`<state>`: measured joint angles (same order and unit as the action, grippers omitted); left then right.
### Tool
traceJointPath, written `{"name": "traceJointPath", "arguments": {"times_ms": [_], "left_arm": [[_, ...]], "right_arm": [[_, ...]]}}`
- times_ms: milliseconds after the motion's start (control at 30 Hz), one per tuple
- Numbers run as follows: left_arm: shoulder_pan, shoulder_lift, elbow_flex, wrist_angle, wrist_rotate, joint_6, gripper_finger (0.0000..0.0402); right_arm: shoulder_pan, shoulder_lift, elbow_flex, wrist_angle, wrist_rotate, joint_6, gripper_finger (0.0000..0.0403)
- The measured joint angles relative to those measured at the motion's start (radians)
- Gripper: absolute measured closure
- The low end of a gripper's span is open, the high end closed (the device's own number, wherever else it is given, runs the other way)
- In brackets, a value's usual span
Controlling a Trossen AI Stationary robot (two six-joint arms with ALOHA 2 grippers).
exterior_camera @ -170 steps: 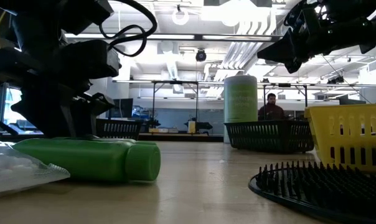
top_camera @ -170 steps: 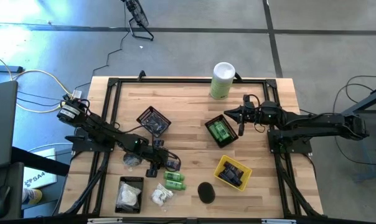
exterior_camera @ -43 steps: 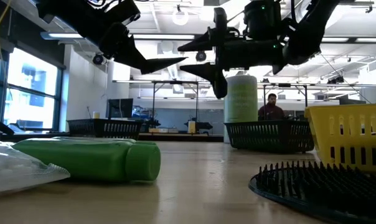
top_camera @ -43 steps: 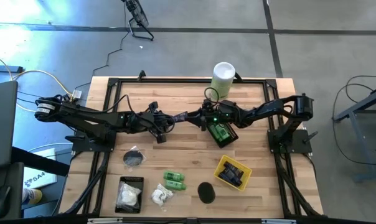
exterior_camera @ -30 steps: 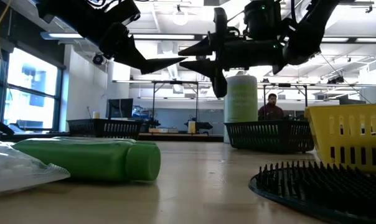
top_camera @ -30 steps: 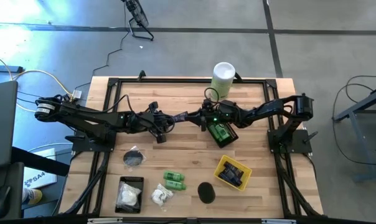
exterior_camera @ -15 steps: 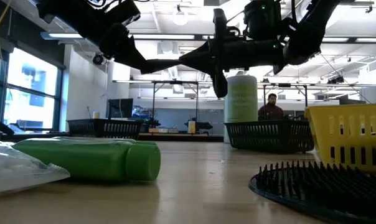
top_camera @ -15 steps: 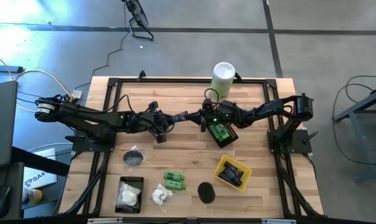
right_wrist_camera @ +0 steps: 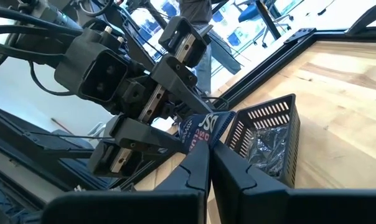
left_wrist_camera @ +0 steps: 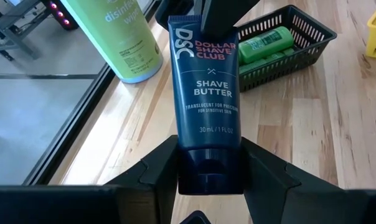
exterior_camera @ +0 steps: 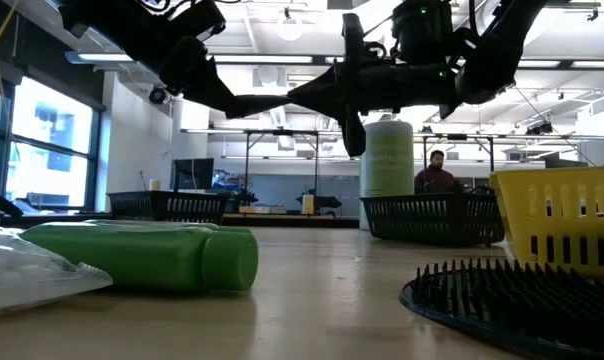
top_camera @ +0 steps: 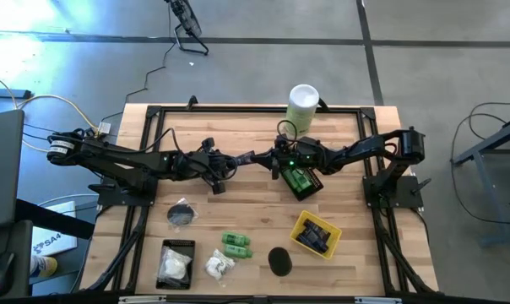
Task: Pick & Place Travel size toiletries
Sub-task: Put the shaving cream tube into the yellow bin
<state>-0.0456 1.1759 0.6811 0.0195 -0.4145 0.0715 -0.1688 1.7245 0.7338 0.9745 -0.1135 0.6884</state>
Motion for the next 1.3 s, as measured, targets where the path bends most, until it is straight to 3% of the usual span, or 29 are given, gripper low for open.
{"name": "traceJointPath", "arguments": {"times_ms": [200,567,867,1033,1300], "left_arm": [[0.000,0.000,0.000,0.002,-0.011,-0.001,0.0252],[0.000,0.000,0.000,0.038,-0.016,0.000,0.0155],[0.000,-0.046,0.000,0.043,-0.020,0.003,0.0149],[0.000,-0.106,0.000,0.030,-0.022,0.003,0.0149],[0.000,-0.171,0.000,-0.030,-0.029,-0.016,0.0149]], "right_arm": [[-0.001,0.000,0.000,0.002,0.004,0.022,0.0399],[-0.001,0.000,0.000,0.003,0.036,-0.010,0.0400],[-0.004,-0.001,0.000,-0.026,0.038,-0.060,0.0400],[-0.015,-0.053,0.000,-0.135,0.056,-0.112,0.0400],[-0.023,-0.289,0.000,-0.509,0.082,-0.224,0.0400]]}}
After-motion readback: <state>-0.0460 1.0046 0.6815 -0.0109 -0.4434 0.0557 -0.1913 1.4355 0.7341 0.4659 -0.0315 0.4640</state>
